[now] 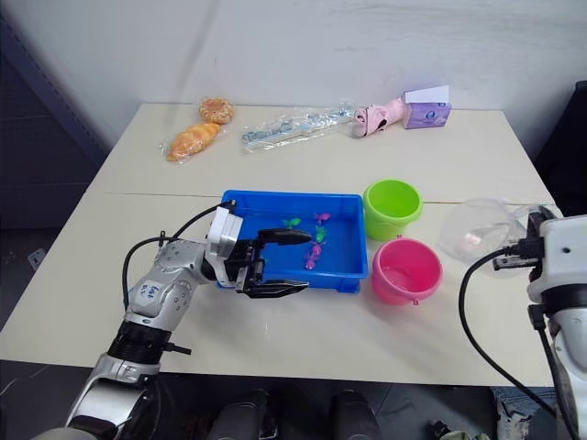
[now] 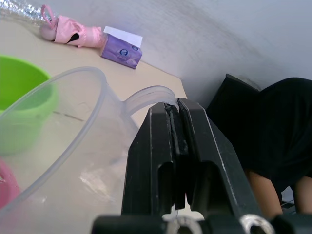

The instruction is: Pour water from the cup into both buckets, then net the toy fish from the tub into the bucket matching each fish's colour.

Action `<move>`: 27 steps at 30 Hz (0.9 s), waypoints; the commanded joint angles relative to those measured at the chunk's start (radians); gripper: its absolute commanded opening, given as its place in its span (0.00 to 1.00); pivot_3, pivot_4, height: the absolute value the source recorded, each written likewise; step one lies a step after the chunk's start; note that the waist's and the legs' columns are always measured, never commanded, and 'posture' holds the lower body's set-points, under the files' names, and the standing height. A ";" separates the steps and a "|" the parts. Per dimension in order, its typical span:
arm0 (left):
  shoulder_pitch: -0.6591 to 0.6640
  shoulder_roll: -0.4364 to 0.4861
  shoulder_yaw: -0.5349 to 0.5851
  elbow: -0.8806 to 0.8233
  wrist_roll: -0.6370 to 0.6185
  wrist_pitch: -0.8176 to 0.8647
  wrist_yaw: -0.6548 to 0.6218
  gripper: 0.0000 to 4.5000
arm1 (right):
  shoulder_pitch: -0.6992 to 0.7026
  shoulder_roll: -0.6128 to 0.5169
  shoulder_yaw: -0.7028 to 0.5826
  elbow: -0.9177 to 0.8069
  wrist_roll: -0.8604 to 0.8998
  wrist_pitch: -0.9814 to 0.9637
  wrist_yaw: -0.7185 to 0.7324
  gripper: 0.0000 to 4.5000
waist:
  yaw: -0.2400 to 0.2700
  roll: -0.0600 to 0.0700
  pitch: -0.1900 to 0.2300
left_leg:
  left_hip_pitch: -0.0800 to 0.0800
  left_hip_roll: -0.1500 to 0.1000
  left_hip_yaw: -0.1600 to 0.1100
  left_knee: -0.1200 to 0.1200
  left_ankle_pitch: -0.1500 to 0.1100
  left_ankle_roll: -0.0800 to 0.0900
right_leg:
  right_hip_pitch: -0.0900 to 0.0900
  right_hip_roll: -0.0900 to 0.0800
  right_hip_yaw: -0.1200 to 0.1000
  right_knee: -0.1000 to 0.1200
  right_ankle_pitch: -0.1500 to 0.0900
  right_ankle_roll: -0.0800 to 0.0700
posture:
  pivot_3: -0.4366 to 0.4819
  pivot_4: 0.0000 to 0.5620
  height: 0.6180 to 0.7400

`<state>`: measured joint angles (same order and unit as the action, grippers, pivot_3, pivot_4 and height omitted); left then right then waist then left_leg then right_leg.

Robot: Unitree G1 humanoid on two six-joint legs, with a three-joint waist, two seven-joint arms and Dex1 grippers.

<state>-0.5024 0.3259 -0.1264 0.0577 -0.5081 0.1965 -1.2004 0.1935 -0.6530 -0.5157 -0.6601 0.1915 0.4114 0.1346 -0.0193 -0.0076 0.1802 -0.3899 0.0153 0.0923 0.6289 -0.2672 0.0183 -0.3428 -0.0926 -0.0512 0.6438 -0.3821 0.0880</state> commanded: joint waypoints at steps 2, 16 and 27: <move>-0.014 -0.010 0.008 -0.002 0.003 -0.022 0.000 1.00 | 0.009 -0.017 0.015 -0.010 -0.126 -0.121 0.030 0.01 | 0.000 0.000 0.000 | 0.000 0.000 0.000 0.000 0.000 0.000 | 0.000 0.000 0.000 0.000 0.000 0.000 | 0.48 0.27 1.00; 0.015 -0.009 0.015 -0.034 0.013 -0.030 0.048 1.00 | 0.043 -0.014 0.074 0.087 -0.384 -0.367 0.083 0.01 | 0.000 -0.001 0.000 | 0.000 0.000 0.000 0.001 0.000 0.000 | 0.000 0.000 0.000 0.000 0.000 0.000 | 0.48 0.27 1.00; 0.021 -0.001 0.019 -0.039 0.012 -0.035 0.056 1.00 | 0.011 0.025 0.083 0.094 -0.503 -0.419 0.068 0.01 | 0.001 -0.001 0.000 | 0.000 0.000 0.000 0.001 0.001 -0.001 | 0.000 0.000 0.000 0.000 0.000 0.000 | 0.48 0.27 1.00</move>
<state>-0.4893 0.3203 -0.1231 0.0536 -0.4938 0.1732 -1.1473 0.2143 -0.6288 -0.4235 -0.5457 -0.2854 0.0171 0.2255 -0.0185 -0.0082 0.1805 -0.3895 0.0152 0.0922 0.6296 -0.2662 0.0175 -0.3424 -0.0925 -0.0515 0.6441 -0.3822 0.0882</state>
